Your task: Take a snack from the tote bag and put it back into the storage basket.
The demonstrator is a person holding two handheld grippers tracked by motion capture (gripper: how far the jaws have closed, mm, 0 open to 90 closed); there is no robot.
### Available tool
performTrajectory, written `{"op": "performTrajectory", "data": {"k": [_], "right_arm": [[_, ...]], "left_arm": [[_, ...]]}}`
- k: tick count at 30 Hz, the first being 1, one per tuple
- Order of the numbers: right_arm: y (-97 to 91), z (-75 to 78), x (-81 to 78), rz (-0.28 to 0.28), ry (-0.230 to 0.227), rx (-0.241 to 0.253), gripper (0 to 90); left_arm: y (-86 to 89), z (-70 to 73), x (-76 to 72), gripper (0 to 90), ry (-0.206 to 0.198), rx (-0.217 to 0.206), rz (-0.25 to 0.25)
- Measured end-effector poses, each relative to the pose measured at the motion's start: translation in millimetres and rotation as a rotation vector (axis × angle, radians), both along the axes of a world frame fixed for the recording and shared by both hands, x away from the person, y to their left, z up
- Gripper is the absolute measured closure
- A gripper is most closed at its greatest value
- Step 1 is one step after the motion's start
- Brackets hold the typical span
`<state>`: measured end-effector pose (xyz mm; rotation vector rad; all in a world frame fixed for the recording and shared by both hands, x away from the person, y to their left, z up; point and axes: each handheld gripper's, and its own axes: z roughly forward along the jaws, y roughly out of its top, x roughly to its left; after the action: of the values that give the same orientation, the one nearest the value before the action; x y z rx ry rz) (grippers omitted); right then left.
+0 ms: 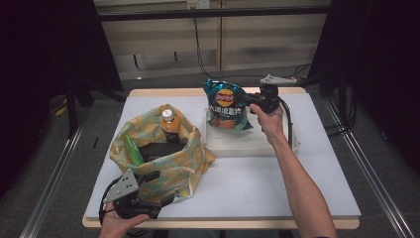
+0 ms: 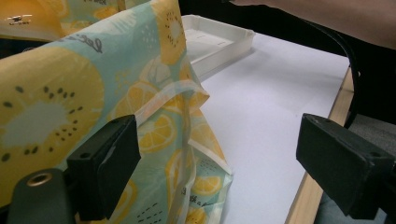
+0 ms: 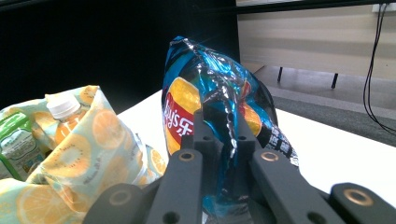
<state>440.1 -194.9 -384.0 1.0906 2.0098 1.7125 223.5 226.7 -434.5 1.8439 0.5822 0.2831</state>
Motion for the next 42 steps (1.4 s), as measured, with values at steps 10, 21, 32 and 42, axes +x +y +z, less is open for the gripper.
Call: {"op": "performTrajectory", "data": {"k": [10, 21, 32, 42], "right_arm": [[-5.7, -6.4, 6.9, -0.029, 0.007, -0.001, 81.7], [-14.7, -14.8, 17.1, -0.083, 0.008, -0.022, 73.1], [-16.9, -17.1, 14.6, -0.132, 0.026, -0.066, 26.2], [-32.5, -22.9, -0.1, -0.163, 0.033, -0.090, 15.7]], "left_arm": [[-1.5, -0.1, 1.5, 13.1, 0.000, 0.024, 0.007], [-1.7, -0.9, 1.8, 12.9, 0.004, 0.035, 0.012], [-2.3, -1.3, 2.2, 12.9, 0.010, 0.029, 0.005], [-2.8, -2.1, 3.2, 12.9, 0.001, 0.031, -0.002]]}}
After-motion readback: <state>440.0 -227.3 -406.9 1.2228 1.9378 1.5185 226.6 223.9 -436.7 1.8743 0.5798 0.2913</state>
